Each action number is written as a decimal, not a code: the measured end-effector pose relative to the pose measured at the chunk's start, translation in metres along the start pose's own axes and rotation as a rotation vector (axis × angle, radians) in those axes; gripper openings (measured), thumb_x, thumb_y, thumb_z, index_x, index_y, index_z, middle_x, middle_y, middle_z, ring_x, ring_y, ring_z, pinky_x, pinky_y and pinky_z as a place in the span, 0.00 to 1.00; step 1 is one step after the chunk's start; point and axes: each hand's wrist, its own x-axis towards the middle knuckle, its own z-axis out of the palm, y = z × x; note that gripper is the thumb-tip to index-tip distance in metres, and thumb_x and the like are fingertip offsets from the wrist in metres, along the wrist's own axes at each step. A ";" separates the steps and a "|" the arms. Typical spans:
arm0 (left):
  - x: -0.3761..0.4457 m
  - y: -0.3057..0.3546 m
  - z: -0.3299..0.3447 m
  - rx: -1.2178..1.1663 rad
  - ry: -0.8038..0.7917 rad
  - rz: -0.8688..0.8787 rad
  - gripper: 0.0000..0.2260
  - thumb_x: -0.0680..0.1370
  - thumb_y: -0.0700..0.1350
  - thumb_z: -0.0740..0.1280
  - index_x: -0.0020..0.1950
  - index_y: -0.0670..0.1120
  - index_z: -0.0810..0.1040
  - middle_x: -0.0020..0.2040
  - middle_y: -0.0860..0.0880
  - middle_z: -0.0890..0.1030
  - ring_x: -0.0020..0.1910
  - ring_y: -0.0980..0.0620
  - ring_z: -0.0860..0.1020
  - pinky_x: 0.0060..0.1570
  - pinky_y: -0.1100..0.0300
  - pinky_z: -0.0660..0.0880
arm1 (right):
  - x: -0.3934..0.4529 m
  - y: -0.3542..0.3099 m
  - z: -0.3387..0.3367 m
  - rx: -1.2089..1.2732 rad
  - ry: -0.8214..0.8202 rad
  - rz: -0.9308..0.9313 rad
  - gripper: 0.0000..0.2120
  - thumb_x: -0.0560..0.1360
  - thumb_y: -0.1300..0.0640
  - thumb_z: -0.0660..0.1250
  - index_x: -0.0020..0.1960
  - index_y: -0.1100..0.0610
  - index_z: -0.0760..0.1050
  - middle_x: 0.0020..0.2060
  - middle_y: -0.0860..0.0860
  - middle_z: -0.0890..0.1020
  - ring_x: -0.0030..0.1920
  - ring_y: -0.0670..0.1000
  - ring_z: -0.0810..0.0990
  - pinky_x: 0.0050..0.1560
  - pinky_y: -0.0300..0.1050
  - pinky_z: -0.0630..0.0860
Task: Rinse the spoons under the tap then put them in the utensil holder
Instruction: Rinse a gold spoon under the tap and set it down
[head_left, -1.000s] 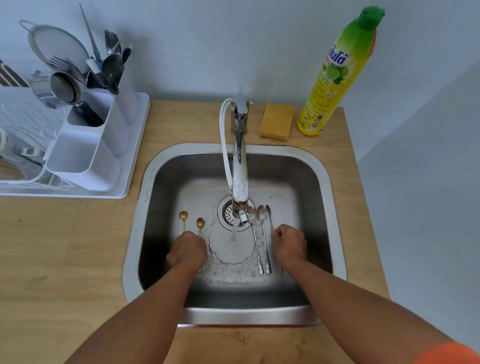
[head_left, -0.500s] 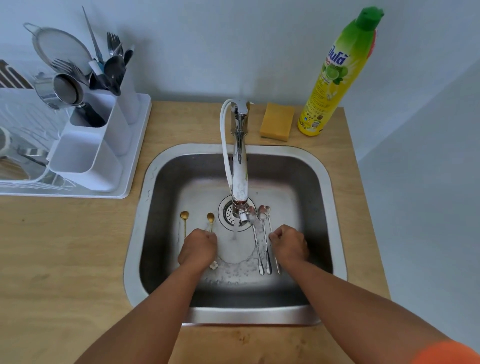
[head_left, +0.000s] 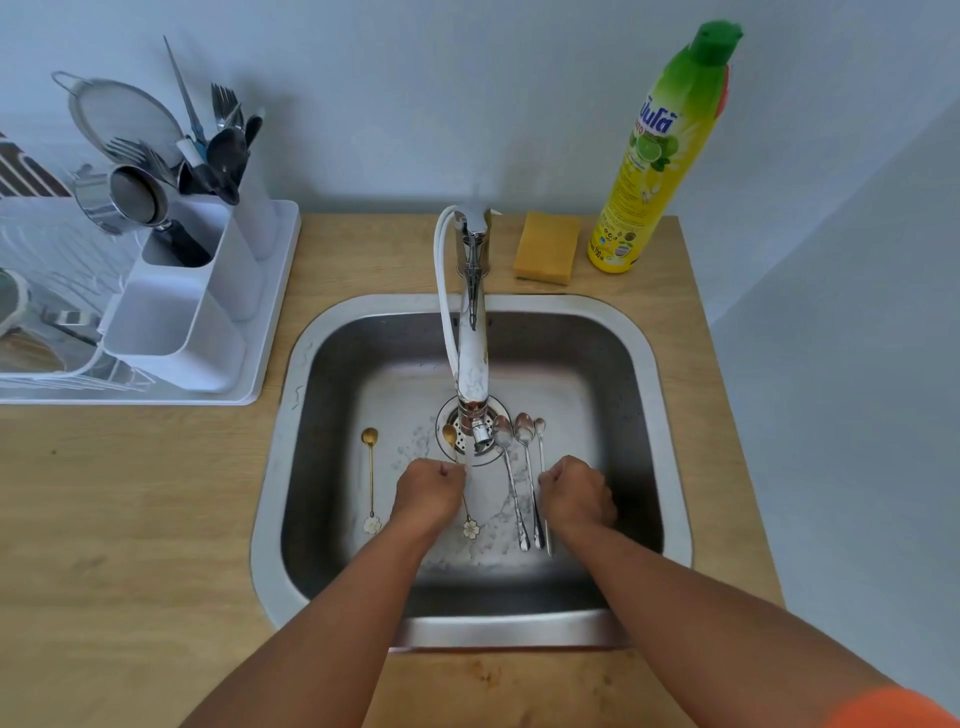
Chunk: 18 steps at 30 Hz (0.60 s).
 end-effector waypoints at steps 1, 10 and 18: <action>-0.001 0.000 0.001 -0.016 -0.012 0.002 0.18 0.82 0.44 0.65 0.31 0.48 0.75 0.28 0.50 0.73 0.28 0.51 0.71 0.31 0.59 0.68 | -0.001 0.000 -0.002 0.016 0.018 -0.021 0.09 0.80 0.48 0.65 0.49 0.52 0.80 0.47 0.51 0.84 0.46 0.57 0.82 0.42 0.45 0.77; -0.015 -0.001 0.011 -0.036 -0.050 0.017 0.26 0.82 0.47 0.66 0.23 0.50 0.71 0.22 0.55 0.69 0.21 0.55 0.66 0.28 0.60 0.66 | -0.013 -0.050 -0.022 0.443 -0.416 -0.265 0.08 0.77 0.51 0.72 0.44 0.54 0.85 0.42 0.50 0.88 0.38 0.46 0.81 0.39 0.41 0.77; -0.033 -0.003 0.015 -0.070 0.005 0.026 0.18 0.81 0.53 0.71 0.34 0.47 0.82 0.28 0.52 0.81 0.26 0.54 0.77 0.29 0.56 0.79 | -0.014 -0.049 -0.017 0.490 -0.577 -0.112 0.06 0.76 0.55 0.75 0.41 0.54 0.83 0.38 0.52 0.86 0.31 0.48 0.72 0.24 0.36 0.63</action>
